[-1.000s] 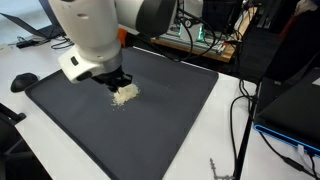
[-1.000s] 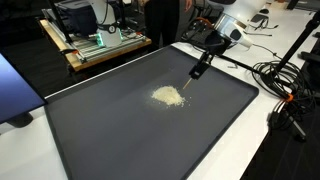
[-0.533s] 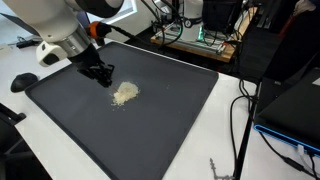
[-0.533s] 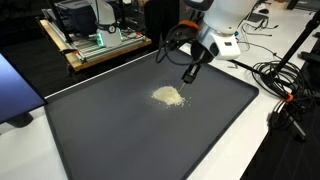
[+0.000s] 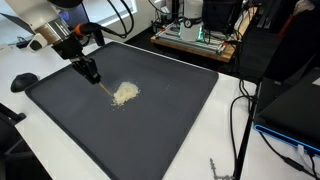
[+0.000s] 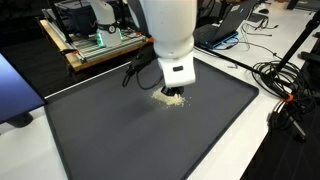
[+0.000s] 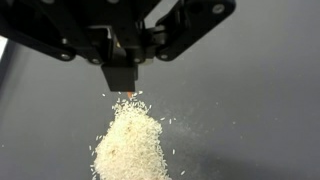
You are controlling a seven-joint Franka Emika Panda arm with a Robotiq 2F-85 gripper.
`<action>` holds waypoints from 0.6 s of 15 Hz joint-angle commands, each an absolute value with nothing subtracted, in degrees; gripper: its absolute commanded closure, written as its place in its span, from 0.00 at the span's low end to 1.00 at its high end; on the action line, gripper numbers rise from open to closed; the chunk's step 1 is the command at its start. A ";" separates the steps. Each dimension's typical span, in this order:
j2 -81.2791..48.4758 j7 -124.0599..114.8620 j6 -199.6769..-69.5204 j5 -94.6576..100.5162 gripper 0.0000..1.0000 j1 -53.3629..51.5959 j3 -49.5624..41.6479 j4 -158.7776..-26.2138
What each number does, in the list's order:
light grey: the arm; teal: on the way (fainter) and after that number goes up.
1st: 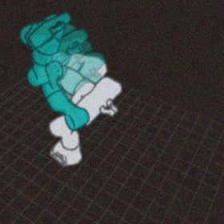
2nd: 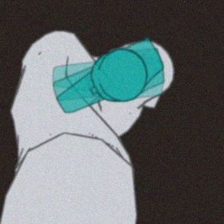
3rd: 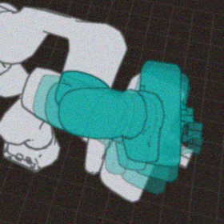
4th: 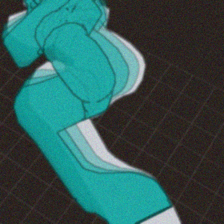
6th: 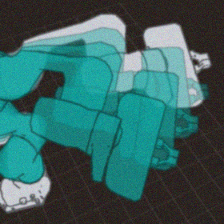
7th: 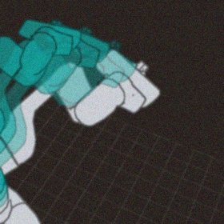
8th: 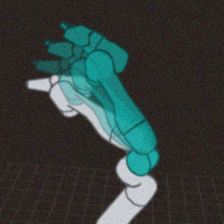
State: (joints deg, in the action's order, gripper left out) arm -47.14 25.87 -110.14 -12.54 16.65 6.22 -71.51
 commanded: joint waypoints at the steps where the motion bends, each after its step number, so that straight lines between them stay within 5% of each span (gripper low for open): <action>1: -42.40 30.46 -116.90 -22.51 0.96 22.22 8.63 -82.29; 9: -35.62 45.27 -127.15 -51.33 0.96 31.44 10.63 -102.91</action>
State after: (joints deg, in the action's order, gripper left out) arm -41.30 38.34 -123.75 -40.54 28.48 9.62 -92.40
